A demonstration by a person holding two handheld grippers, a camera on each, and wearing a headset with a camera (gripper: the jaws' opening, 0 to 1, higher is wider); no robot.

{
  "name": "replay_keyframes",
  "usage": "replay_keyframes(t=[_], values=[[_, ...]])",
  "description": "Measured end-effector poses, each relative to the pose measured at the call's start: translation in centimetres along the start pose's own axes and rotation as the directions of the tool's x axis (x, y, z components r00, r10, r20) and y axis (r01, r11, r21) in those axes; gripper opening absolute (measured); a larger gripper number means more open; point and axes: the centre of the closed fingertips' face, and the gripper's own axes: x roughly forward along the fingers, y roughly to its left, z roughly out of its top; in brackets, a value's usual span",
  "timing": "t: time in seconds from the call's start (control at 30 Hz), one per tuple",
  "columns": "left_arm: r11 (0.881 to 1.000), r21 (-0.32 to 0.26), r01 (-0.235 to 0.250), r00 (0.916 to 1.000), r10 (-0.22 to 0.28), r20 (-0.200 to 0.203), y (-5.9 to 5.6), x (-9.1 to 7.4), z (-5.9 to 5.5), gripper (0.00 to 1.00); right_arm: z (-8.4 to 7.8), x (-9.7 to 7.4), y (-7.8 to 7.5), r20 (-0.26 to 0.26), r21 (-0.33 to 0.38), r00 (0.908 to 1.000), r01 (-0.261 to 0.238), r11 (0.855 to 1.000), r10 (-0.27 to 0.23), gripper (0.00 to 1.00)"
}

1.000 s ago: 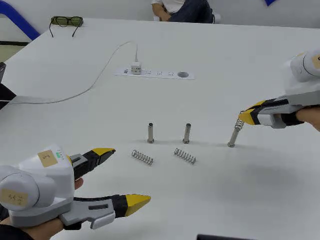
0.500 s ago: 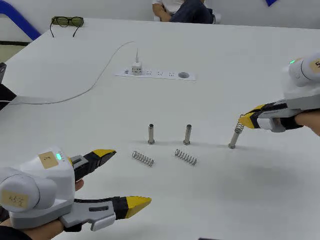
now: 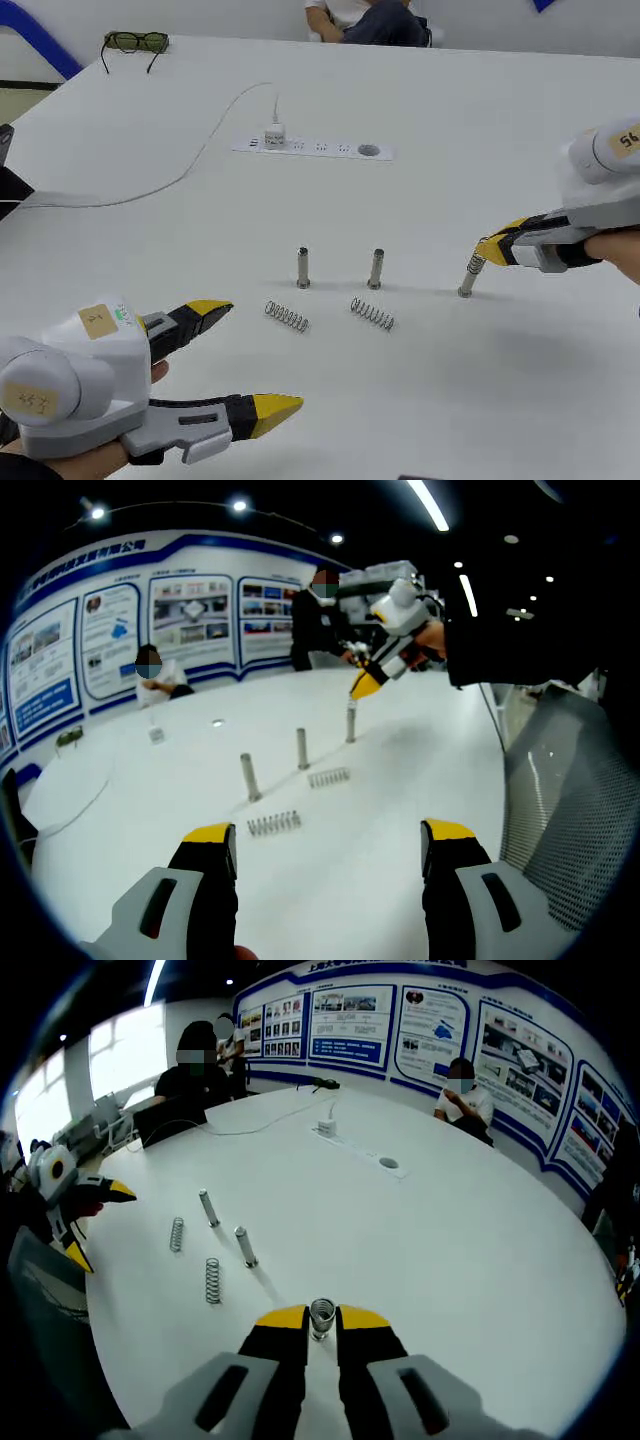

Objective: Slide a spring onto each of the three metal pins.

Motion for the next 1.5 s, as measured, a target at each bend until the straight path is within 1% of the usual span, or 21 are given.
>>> replay_keyframes(t=[0.6, 0.87, 1.03, 1.5], values=[[1.000, -0.007, -0.004, 1.0000, 0.004, -0.006, 0.1, 0.0, -0.3, 0.76, -1.2, 1.4, -0.2, -0.029, 0.016, 0.9995, -0.011, 1.000, 0.011, 0.12], [1.000, -0.008, -0.010, 0.9999, 0.010, -0.006, 0.3, -0.1, -0.3, 0.76, -1.5, 1.7, -0.2, -0.035, 0.019, 0.9993, -0.015, 1.000, 0.016, 0.12], [1.000, -0.010, -0.009, 0.9999, 0.009, -0.008, 0.2, -0.1, -0.4, 0.76, -1.9, 2.0, -0.1, -0.044, 0.021, 0.9989, -0.018, 1.000, 0.018, 0.12], [1.000, -0.016, -0.013, 0.9999, 0.012, -0.008, 0.3, 0.0, -0.6, 0.76, -2.4, 2.2, 0.0, -0.053, 0.024, 0.9983, -0.022, 0.999, 0.023, 0.12]])
